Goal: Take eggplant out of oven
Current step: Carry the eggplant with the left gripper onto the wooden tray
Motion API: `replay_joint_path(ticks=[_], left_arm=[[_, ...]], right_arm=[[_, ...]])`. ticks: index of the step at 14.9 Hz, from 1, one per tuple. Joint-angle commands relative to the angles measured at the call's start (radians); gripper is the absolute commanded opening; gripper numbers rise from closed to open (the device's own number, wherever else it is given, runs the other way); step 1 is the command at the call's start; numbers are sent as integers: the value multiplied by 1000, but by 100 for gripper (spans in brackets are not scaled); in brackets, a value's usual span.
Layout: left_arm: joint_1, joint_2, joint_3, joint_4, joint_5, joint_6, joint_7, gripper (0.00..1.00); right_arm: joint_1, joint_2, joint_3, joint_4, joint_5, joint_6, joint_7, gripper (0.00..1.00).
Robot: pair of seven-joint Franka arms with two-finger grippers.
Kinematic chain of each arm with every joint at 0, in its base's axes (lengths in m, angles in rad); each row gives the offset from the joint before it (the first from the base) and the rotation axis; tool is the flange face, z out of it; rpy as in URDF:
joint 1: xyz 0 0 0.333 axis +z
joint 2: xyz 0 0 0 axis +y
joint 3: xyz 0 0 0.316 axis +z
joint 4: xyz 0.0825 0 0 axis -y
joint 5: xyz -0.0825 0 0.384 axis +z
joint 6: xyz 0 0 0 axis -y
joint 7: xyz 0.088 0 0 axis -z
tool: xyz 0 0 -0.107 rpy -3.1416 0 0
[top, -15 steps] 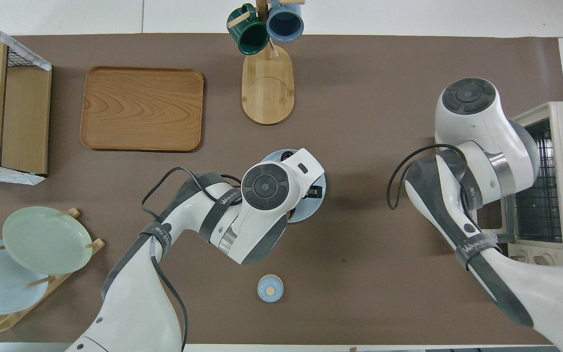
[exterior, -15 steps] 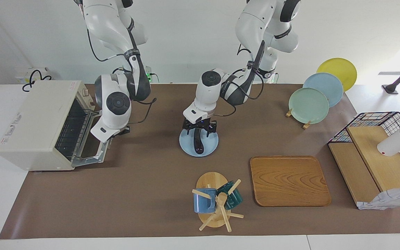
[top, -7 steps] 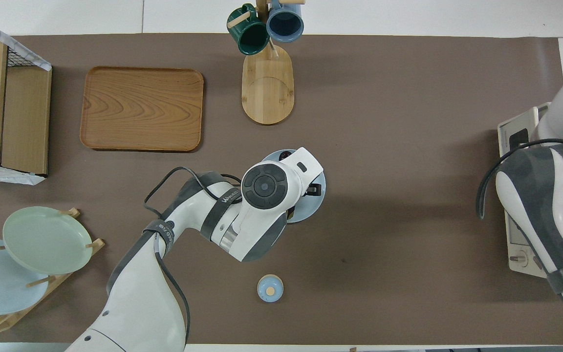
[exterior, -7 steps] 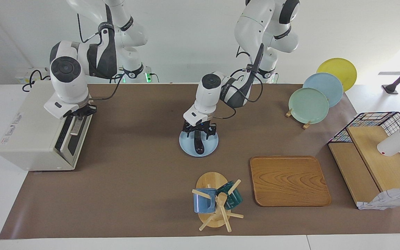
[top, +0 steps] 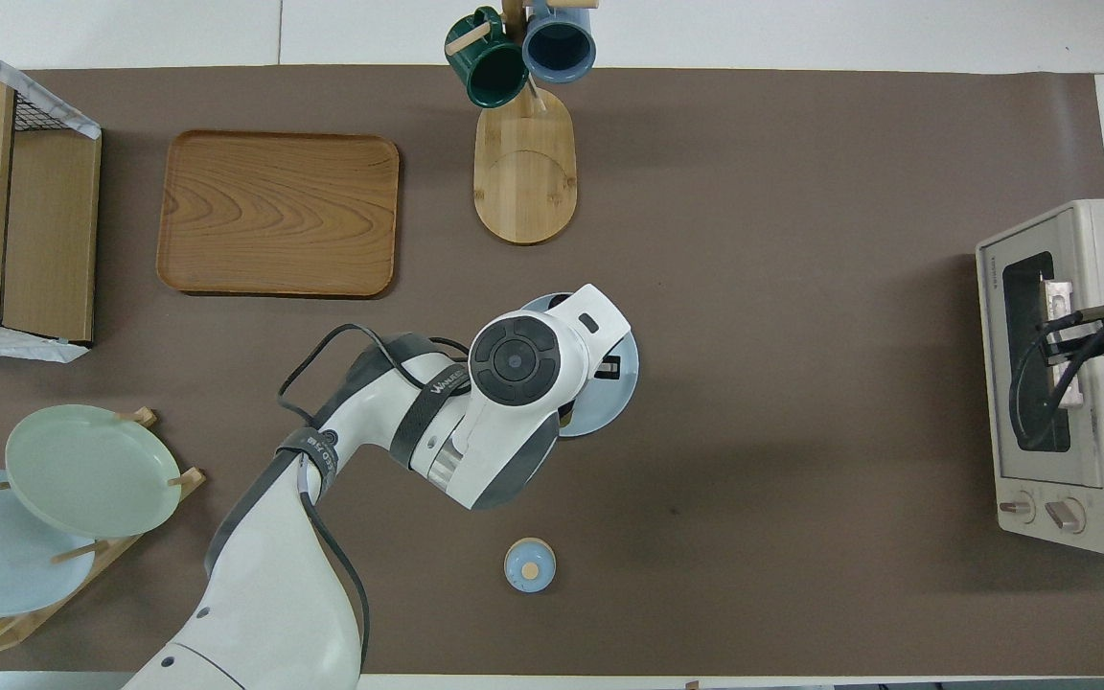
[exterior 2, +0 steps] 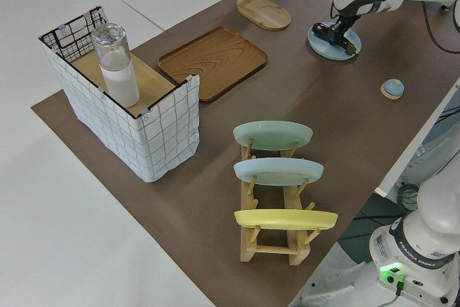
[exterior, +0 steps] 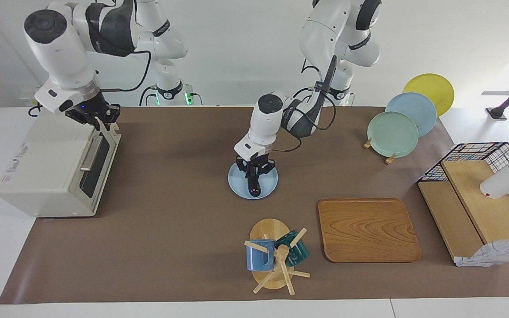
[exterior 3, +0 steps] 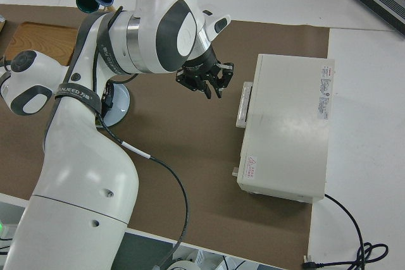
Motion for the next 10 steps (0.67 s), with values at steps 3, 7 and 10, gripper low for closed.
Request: replay_joint_path(ticks=[3, 7, 10], left_arm=[[29, -20, 7, 37, -10, -75, 13, 0], [119, -101, 7, 81, -29, -213, 18, 0], [237, -91, 8, 168, -29, -304, 94, 0]], right_arm=[[-24, 37, 5, 35, 70, -2, -5, 30], [-25, 34, 5, 24, 74, -5, -2, 94], [-16, 30, 3, 29, 72, -19, 17, 100]])
